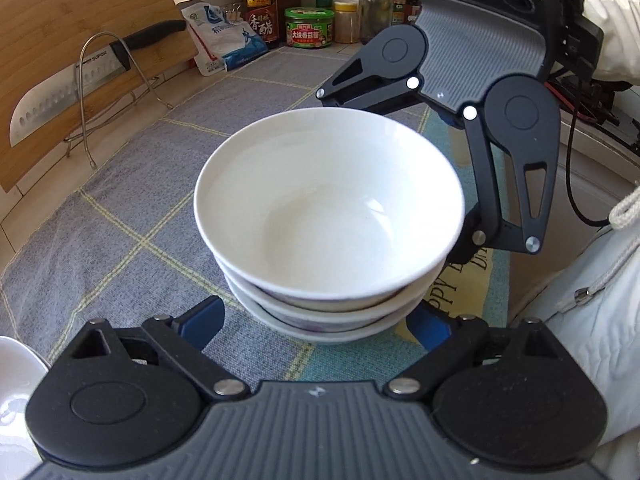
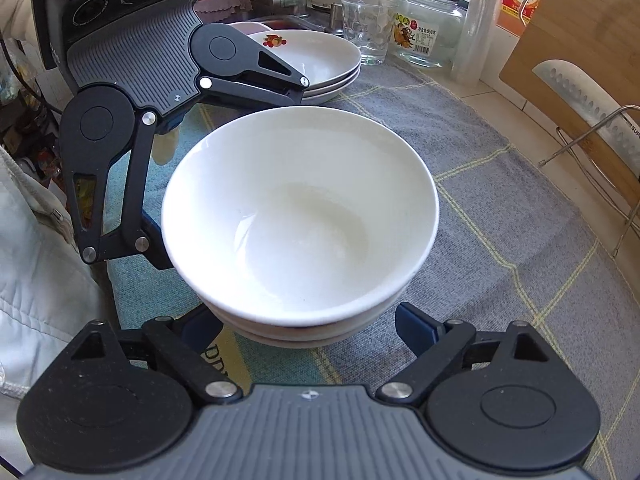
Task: Organize plates and bowls
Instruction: 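Carry the bowl stack with both tools onto the plate stack by the sink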
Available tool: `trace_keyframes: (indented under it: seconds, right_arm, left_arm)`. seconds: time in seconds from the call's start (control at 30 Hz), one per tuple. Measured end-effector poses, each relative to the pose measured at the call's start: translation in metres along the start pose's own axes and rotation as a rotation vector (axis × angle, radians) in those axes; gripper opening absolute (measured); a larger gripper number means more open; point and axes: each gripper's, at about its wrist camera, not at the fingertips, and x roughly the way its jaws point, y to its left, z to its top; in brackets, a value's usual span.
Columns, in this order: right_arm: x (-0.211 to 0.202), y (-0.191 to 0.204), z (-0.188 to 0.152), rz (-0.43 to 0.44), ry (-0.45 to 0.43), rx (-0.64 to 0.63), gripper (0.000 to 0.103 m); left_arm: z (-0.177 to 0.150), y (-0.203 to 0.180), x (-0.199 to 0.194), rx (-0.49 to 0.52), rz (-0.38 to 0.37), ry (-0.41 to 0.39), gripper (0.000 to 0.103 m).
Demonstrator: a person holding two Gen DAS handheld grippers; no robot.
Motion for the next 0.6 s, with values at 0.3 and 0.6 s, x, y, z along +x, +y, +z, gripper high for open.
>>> trace_keyframes:
  seconds: [0.3,0.6]
  right_arm:
    - [0.000,0.004,0.003,0.022,0.012,0.007,0.091]
    - [0.000,0.002,0.002,0.047,0.021,-0.005,0.091]
  left_arm:
    - [0.002,0.017,-0.001,0.042,-0.071,-0.003,0.088]
    - [0.003,0.024,-0.004,0.076,-0.120,-0.007,0.085]
